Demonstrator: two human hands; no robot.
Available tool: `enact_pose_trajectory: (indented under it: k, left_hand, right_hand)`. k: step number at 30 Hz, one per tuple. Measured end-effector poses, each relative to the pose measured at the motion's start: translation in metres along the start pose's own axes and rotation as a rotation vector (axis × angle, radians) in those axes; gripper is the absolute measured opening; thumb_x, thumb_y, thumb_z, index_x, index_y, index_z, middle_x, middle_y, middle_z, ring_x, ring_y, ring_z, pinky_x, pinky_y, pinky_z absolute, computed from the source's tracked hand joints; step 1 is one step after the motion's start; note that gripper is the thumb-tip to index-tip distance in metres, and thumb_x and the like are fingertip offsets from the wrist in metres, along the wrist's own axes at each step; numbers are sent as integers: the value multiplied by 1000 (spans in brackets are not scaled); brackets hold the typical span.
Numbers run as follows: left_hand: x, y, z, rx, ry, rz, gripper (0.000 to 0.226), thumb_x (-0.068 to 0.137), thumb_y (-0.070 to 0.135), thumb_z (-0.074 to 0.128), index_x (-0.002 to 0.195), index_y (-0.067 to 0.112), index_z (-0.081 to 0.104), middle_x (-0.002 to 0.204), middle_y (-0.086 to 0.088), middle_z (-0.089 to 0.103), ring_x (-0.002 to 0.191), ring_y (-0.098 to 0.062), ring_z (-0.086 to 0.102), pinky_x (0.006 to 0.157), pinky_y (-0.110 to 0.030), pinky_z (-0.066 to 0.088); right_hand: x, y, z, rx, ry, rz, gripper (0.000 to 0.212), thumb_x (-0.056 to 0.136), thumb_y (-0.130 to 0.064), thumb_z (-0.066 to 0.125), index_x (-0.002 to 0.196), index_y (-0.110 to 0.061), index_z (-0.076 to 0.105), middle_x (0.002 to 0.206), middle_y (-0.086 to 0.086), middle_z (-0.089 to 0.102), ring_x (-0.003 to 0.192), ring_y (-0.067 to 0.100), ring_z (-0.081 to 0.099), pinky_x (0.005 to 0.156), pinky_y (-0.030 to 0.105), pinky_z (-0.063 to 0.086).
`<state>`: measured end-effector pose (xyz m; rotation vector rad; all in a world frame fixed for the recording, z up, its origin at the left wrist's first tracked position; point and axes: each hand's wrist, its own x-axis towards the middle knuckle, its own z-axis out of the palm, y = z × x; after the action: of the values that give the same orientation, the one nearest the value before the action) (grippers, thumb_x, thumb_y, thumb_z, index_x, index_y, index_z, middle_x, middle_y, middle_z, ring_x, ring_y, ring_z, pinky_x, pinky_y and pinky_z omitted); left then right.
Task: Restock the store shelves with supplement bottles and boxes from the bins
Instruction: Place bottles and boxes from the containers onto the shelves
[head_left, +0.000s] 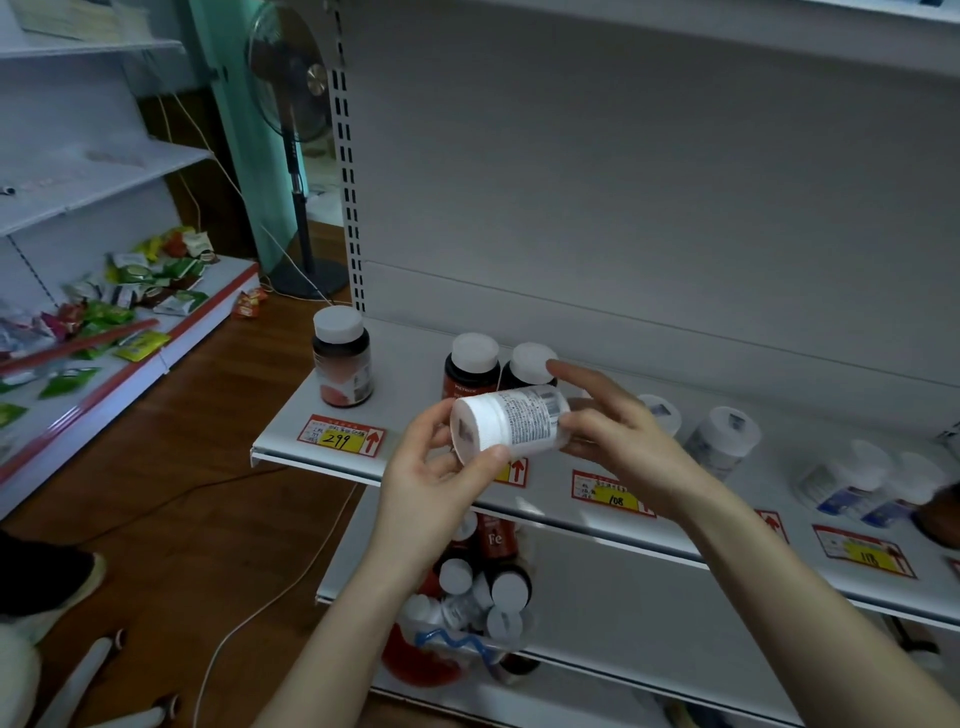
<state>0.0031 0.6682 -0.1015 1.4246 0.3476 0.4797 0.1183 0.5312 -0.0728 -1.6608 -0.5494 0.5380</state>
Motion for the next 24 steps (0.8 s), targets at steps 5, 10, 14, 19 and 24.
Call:
enact_pose_trajectory:
  k: [5,10,14,19,24]
  left_hand:
    - [1,2,0,-14,5,41,50,78,0,68,111,33,49,101,18,58,87,10,61,69,-10,50]
    - [4,0,0,-27,38,53,47,77,1,70,101,36,49,103,17,58,90,9,61,74,-11,51]
    - [9,-3,-3,-80,40,37,37,75,6,70,105,23,57,105,5,65,97,-5,64,75,-17,52]
    - [18,-3,-10,-275,-57,-121,36,68,20,65,104,15,60,95,-1,72,94,-14,67,83,-28,55]
    - [19,1,-1,-344,-105,-148,33,79,15,58,110,2,59,93,-6,72,92,-15,67,85,-27,54]
  right_hand:
    - [-7,8,3,-127,-53,-94,38,85,-1,60,115,-23,54,113,-7,62,99,-2,61,86,16,49]
    - [-11,20,11,-10,-12,-90,35,80,0,64,111,-15,56,107,2,66,94,5,65,76,17,51]
    - [-14,24,17,-13,40,-87,32,76,-3,70,101,-19,58,101,5,68,89,11,66,68,17,51]
    - [-16,22,12,99,1,27,24,79,-15,64,102,-18,60,101,0,68,94,11,65,82,24,54]
    - [-19,22,13,295,-13,85,33,76,-25,59,104,-9,62,98,5,70,93,19,67,77,27,55]
